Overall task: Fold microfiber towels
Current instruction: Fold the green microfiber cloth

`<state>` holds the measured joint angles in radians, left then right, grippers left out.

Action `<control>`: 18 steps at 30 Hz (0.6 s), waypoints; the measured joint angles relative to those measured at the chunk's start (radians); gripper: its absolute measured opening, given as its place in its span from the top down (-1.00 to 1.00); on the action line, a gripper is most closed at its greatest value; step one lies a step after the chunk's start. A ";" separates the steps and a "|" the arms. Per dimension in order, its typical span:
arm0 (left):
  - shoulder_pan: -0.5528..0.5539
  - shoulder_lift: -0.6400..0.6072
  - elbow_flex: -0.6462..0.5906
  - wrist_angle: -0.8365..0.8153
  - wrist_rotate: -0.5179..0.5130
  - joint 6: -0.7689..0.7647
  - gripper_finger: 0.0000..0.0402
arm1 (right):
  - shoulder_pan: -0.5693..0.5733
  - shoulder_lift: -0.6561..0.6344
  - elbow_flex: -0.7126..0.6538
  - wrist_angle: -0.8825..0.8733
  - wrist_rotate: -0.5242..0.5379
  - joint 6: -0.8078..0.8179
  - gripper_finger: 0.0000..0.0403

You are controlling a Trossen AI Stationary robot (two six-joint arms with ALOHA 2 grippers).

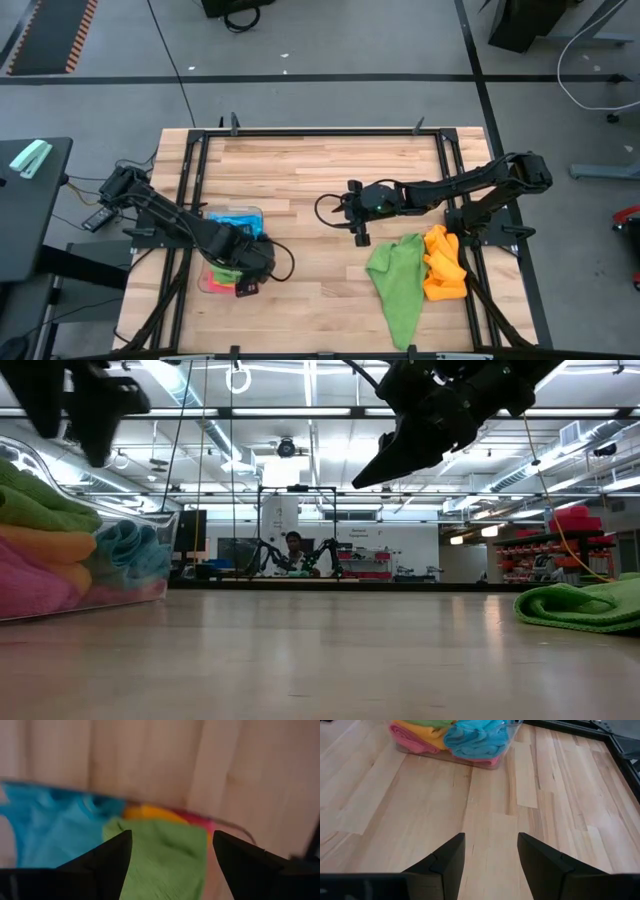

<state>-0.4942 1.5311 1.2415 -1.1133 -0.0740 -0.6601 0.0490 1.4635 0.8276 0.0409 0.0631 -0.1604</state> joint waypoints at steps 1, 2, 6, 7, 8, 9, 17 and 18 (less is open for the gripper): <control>0.000 0.000 0.000 0.013 -0.030 0.016 -0.42 | 0.000 0.000 0.000 -0.007 -0.001 0.000 0.06; 0.001 0.000 -0.003 0.033 -0.061 0.032 -0.42 | 0.000 0.000 0.000 -0.015 -0.005 0.006 0.06; 0.018 0.007 -0.005 0.121 -0.161 0.100 -0.42 | 0.000 0.000 0.000 -0.064 -0.014 0.019 0.06; 0.025 0.008 -0.005 0.142 -0.180 0.128 -0.42 | 0.000 0.000 0.000 -0.084 -0.021 0.016 0.06; 0.033 0.009 -0.005 0.166 -0.204 0.159 -0.42 | 0.000 0.000 0.000 -0.100 -0.029 0.010 0.06; 0.041 0.011 -0.005 0.196 -0.225 0.194 -0.42 | 0.000 0.000 0.000 -0.112 -0.033 0.000 0.06; 0.077 0.014 -0.005 0.359 -0.347 0.445 -0.42 | -0.004 0.000 0.000 -0.138 -0.023 0.081 0.06; 0.089 0.014 -0.005 0.356 -0.391 0.441 -0.42 | -0.006 0.000 0.000 -0.134 -0.006 0.089 0.06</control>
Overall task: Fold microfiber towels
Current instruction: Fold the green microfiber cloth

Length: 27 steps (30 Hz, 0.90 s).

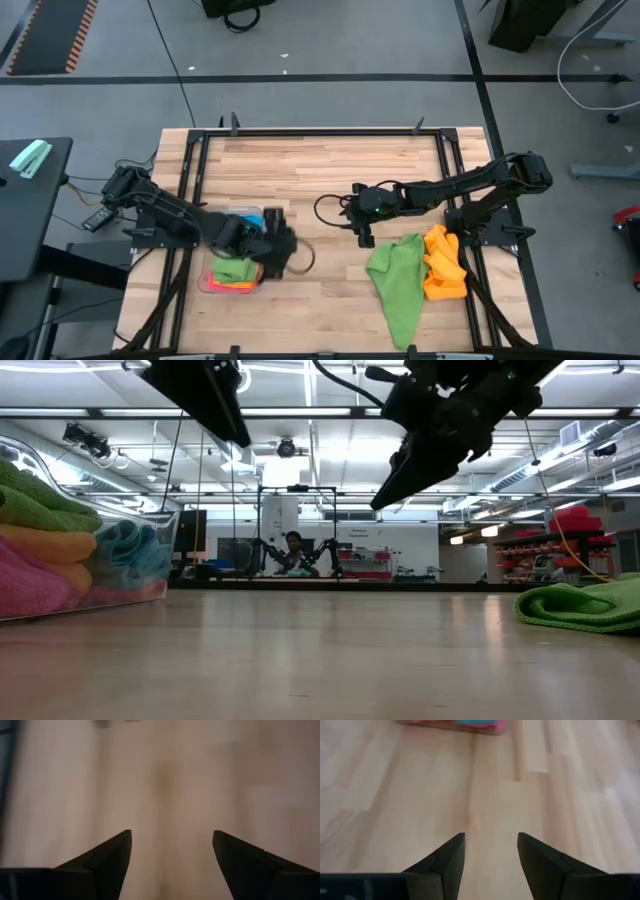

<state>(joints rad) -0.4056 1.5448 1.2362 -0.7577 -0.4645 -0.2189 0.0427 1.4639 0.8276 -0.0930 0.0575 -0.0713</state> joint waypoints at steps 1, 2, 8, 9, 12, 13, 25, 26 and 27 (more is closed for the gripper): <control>0.013 0.000 0.000 -0.007 -0.042 -0.005 -0.42 | -0.003 0.000 0.000 0.000 0.022 0.011 0.06; 0.025 0.000 0.000 -0.012 -0.083 -0.004 -0.42 | -0.008 0.000 0.000 -0.006 0.046 0.023 0.06; 0.103 0.000 0.000 0.014 -0.168 0.032 -0.22 | -0.029 0.000 0.000 -0.045 0.106 0.077 0.14; 0.115 0.000 0.000 0.032 -0.168 0.032 -0.16 | -0.029 0.000 0.000 -0.051 0.106 0.080 0.16; 0.146 0.000 0.000 0.097 -0.153 0.060 0.03 | -0.016 0.000 0.000 -0.074 0.106 0.086 0.22; 0.154 0.000 0.000 0.121 -0.143 0.080 0.09 | -0.005 0.000 0.000 -0.091 0.101 0.080 0.24; 0.207 0.000 0.000 0.242 0.060 0.152 0.49 | 0.256 0.000 0.028 -0.399 0.079 0.228 0.29; 0.207 0.000 0.000 0.242 0.061 0.153 0.51 | 0.271 0.000 0.028 -0.431 0.079 0.250 0.28; 0.207 0.000 0.000 0.242 0.062 0.153 0.52 | 0.283 0.000 0.028 -0.460 0.078 0.278 0.27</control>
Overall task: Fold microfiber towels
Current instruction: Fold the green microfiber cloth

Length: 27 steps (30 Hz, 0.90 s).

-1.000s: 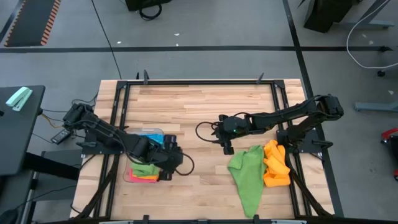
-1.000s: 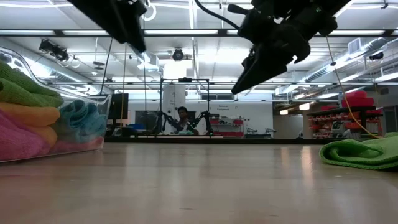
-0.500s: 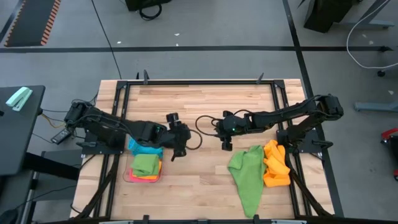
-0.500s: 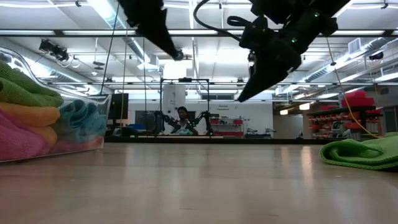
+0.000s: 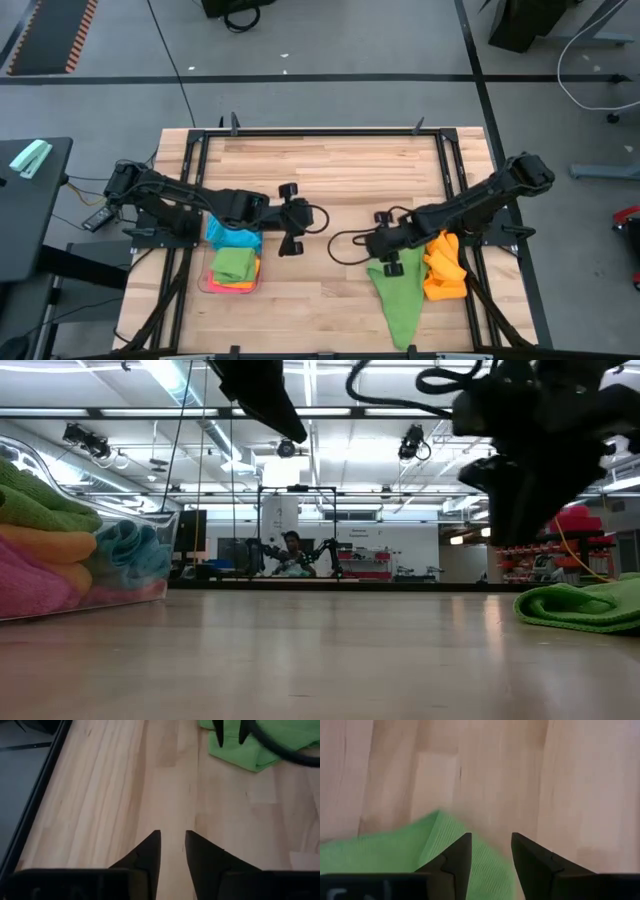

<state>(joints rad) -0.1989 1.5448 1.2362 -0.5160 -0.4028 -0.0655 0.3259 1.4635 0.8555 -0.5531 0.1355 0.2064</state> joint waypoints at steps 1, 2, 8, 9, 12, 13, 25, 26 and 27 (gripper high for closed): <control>0.000 0.000 0.000 0.000 0.001 0.000 0.53 | 0.013 0.000 0.000 -0.022 -0.004 0.029 0.26; 0.000 0.000 0.000 0.000 0.001 0.001 0.53 | 0.024 0.000 0.000 -0.039 -0.006 0.057 0.24; 0.006 0.000 0.000 0.006 -0.002 0.048 0.54 | 0.089 0.066 0.015 -0.047 -0.013 0.173 0.16; 0.007 0.000 0.000 0.012 -0.003 0.053 0.54 | 0.101 0.088 0.028 -0.053 -0.013 0.173 0.15; 0.018 0.000 0.000 0.026 -0.002 0.077 0.54 | 0.136 0.161 0.099 -0.109 0.005 0.136 0.12; 0.023 0.000 0.000 0.025 -0.003 0.078 0.55 | 0.146 0.180 0.123 -0.123 0.021 0.122 0.11; 0.068 0.000 0.000 0.017 -0.003 0.077 0.57 | 0.254 0.293 0.192 -0.096 0.231 -0.141 0.11; 0.068 0.000 0.000 0.017 -0.003 0.077 0.56 | 0.254 0.300 0.185 -0.098 0.234 -0.157 0.11; 0.068 0.000 0.000 0.017 -0.003 0.077 0.56 | 0.253 0.305 0.178 -0.097 0.237 -0.166 0.11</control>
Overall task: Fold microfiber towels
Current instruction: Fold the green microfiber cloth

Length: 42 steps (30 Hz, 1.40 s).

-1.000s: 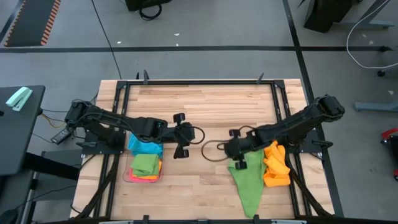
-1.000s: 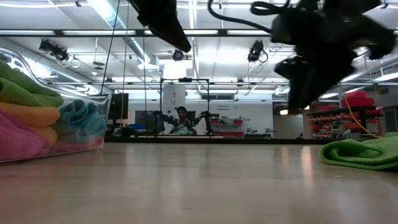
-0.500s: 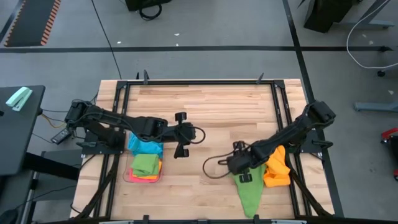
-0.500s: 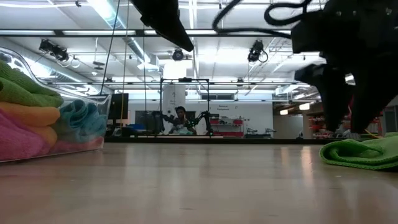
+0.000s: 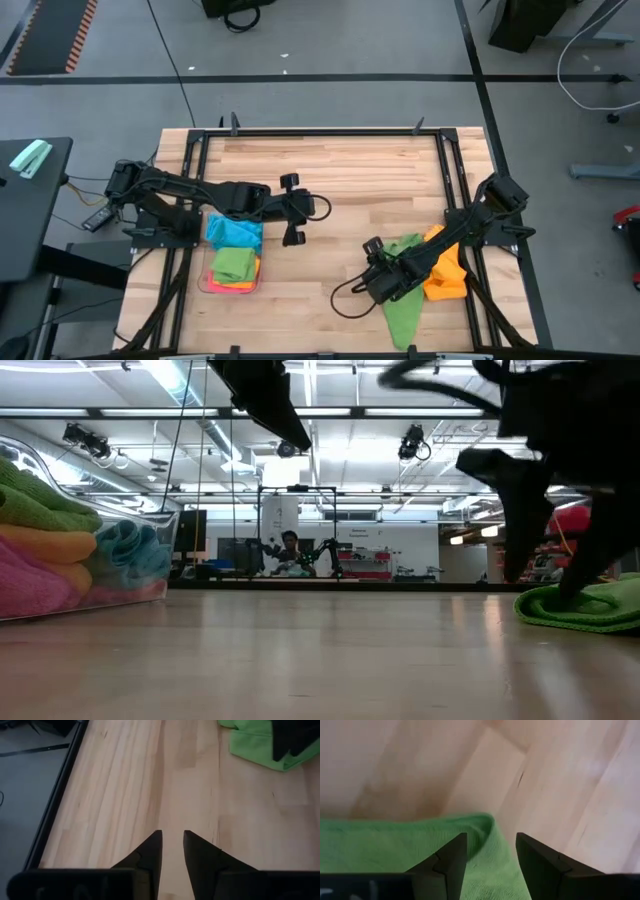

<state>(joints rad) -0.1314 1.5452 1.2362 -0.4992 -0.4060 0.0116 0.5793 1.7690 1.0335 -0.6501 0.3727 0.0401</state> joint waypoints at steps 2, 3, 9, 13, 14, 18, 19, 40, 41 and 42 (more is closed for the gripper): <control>0.000 0.000 0.000 0.000 0.000 0.000 0.56 | -0.004 0.006 -0.015 0.002 0.001 -0.015 0.11; -0.002 0.000 0.000 0.000 0.000 0.000 0.56 | -0.008 0.008 -0.022 0.003 0.001 -0.021 0.11; 0.000 0.000 0.000 -0.002 0.000 -0.001 0.61 | -0.035 0.013 -0.055 0.053 0.003 -0.037 0.29; -0.001 0.000 0.000 -0.006 0.000 -0.001 0.59 | -0.062 0.010 -0.083 0.095 0.001 -0.039 0.61; -0.002 0.000 0.000 -0.007 0.000 -0.001 0.59 | -0.069 0.010 -0.084 0.096 -0.001 -0.034 0.70; -0.002 0.000 0.000 -0.021 0.000 -0.002 0.57 | -0.107 0.001 -0.050 0.023 -0.001 -0.017 0.94; -0.002 0.000 0.000 -0.028 0.001 -0.002 0.57 | -0.118 -0.008 -0.038 0.001 0.013 -0.015 0.95; 0.024 0.000 0.000 -0.215 0.025 0.007 0.68 | -0.428 -0.531 -0.023 0.210 0.349 -0.405 0.95; 0.024 0.000 0.000 -0.225 0.025 -0.001 0.69 | -0.431 -0.525 -0.028 0.200 0.307 -0.386 0.95; 0.023 0.000 0.000 -0.238 0.025 -0.006 0.69 | -0.433 -0.513 -0.039 0.200 0.275 -0.364 0.95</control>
<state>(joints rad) -0.1085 1.5455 1.2358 -0.7368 -0.3806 0.0053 0.1467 1.2565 0.9943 -0.4500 0.6476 -0.3235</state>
